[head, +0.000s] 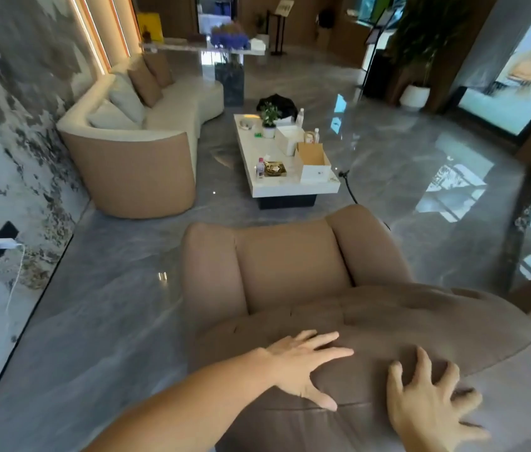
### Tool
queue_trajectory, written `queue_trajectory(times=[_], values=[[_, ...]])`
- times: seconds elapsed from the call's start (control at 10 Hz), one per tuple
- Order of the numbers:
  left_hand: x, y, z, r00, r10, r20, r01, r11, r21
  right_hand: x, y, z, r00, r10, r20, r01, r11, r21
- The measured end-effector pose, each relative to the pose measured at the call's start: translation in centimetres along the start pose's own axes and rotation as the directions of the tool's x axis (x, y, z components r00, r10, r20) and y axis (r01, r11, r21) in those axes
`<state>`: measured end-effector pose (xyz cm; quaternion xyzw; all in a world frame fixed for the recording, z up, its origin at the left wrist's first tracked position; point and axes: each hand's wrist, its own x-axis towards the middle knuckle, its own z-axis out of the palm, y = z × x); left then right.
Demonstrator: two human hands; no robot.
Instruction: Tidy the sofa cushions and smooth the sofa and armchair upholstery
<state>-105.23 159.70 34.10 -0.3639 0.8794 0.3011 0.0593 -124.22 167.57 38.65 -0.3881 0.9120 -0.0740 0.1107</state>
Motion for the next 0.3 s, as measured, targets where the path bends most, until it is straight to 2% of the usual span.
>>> queue_trajectory(times=[0.1, 0.2, 0.3], values=[[-2.6, -0.8, -0.6, 0.996, -0.081, 0.047, 0.083, 0.996, -0.035, -1.5, -2.0, 0.1, 0.994, 0.051, 0.099, -0.040, 0.992, -0.118], [-6.5, -3.8, -2.4, 0.988, -0.146, 0.051, 0.145, 0.989, 0.025, -4.2, -6.7, 1.9, 0.983, -0.029, 0.183, 0.082, 0.953, -0.290], [-11.6, -9.2, -5.6, 0.955, -0.286, -0.079, 0.292, 0.952, 0.089, -7.6, -14.5, 4.6, 0.860, -0.383, 0.337, 0.449, 0.882, -0.144]])
